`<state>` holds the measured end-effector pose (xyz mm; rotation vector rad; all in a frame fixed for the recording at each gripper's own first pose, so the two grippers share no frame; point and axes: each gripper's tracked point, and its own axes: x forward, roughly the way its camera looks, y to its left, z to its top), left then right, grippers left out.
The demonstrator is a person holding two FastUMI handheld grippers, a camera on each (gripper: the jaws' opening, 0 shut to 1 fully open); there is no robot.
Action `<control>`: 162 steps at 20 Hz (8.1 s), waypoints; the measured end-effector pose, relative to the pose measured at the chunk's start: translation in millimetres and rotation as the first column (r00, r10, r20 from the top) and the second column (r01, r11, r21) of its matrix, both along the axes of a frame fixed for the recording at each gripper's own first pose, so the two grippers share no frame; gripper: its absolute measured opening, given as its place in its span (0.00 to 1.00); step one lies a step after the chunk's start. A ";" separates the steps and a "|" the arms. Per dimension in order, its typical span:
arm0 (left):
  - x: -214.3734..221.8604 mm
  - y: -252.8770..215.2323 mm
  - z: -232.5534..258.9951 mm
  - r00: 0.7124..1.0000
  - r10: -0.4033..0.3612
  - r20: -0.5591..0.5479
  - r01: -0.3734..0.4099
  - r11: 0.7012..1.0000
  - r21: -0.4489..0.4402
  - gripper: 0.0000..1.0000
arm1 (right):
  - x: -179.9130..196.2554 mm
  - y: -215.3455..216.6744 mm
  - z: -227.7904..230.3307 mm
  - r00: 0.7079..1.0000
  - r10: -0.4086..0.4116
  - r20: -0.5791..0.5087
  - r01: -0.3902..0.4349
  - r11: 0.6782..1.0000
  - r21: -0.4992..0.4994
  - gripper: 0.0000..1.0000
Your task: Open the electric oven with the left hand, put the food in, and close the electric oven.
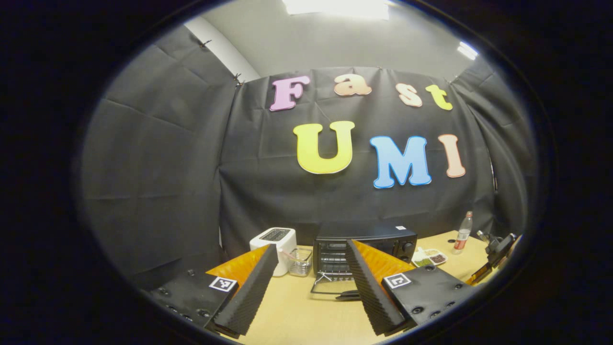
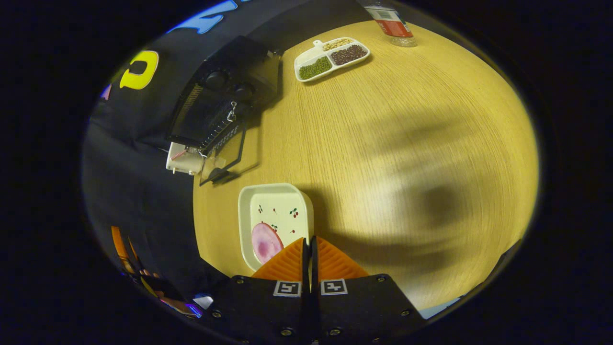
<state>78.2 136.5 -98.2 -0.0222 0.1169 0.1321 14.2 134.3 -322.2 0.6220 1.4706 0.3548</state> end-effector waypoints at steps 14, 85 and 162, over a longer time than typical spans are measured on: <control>18.6 41.7 -14.1 1.000 0.018 -0.013 -0.018 1.000 -0.004 0.98 | 77.6 113.0 41.9 0.935 -0.353 0.047 0.346 0.931 0.115 0.01; 77.2 -91.2 -265.7 0.783 -0.355 -0.510 0.238 0.929 -0.282 1.00 | 97.4 4.7 170.9 0.434 0.126 0.892 0.332 0.898 -0.289 0.98; -83.9 -121.8 59.3 0.988 -0.154 0.021 0.155 0.988 -0.017 1.00 | -8.6 -80.0 285.1 0.178 0.165 0.970 0.411 0.883 -0.226 0.98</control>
